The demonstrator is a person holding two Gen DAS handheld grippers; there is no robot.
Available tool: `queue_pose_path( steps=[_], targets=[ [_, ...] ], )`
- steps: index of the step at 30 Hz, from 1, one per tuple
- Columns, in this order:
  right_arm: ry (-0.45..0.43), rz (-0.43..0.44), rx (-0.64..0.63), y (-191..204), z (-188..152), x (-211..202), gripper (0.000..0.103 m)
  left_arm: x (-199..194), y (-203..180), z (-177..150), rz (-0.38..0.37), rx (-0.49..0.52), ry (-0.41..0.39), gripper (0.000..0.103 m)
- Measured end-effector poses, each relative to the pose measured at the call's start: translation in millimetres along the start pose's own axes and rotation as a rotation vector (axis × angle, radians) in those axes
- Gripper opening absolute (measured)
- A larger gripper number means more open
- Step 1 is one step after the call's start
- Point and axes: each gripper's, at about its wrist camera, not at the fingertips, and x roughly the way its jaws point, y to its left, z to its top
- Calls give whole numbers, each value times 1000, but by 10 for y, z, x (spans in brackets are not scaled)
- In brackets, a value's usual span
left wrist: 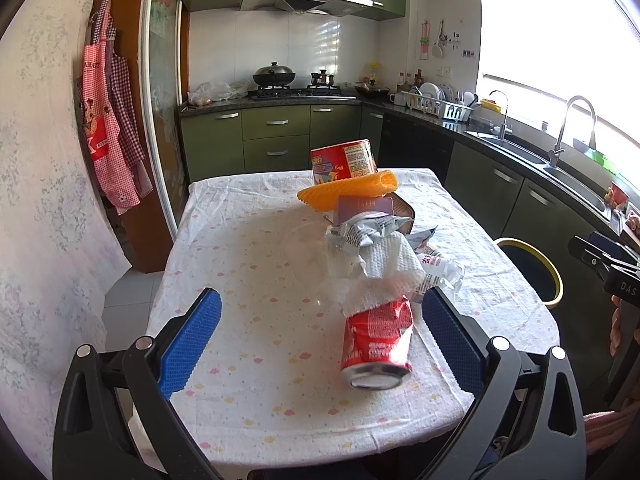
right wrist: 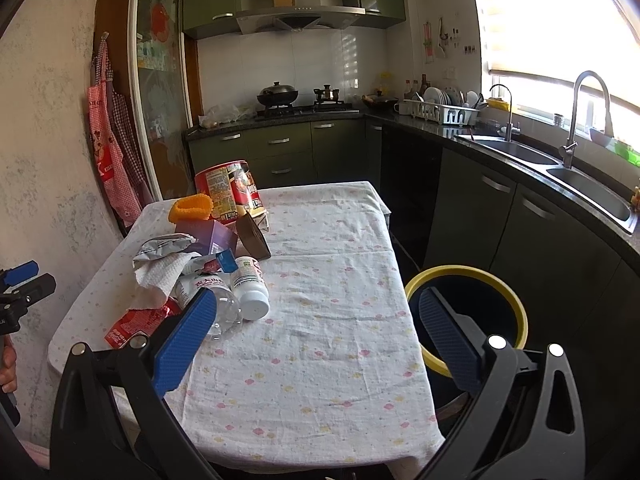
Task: Collect trash
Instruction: 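Grasp the red snack canister with the right tool and lift it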
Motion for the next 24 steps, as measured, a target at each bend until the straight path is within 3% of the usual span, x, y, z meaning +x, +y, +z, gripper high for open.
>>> queue_pose_path(
  steps=[3, 6, 10, 15, 18, 20, 24],
  targets=[
    [-18, -8, -41, 25, 220, 73, 97, 127, 57, 130, -6, 5, -9, 99],
    [-11, 59, -45, 13, 523, 203, 97, 329, 197, 316, 8, -14, -21, 99],
    [42, 137, -84, 120, 984, 535, 97, 700, 430, 585, 60, -38, -31, 99],
    [125, 170, -128, 294, 1466, 1103, 96, 1345, 754, 881, 107, -76, -9, 99],
    [187, 196, -148, 467, 1751, 1540, 84, 1781, 909, 1007, 128, -86, 11, 99],
    [225, 212, -147, 575, 1920, 1834, 66, 2094, 972, 1066, 135, -88, 29, 99],
    [336, 231, -141, 799, 2151, 2451, 48, 2590, 1076, 1091, 184, -83, 57, 99]
  ],
)
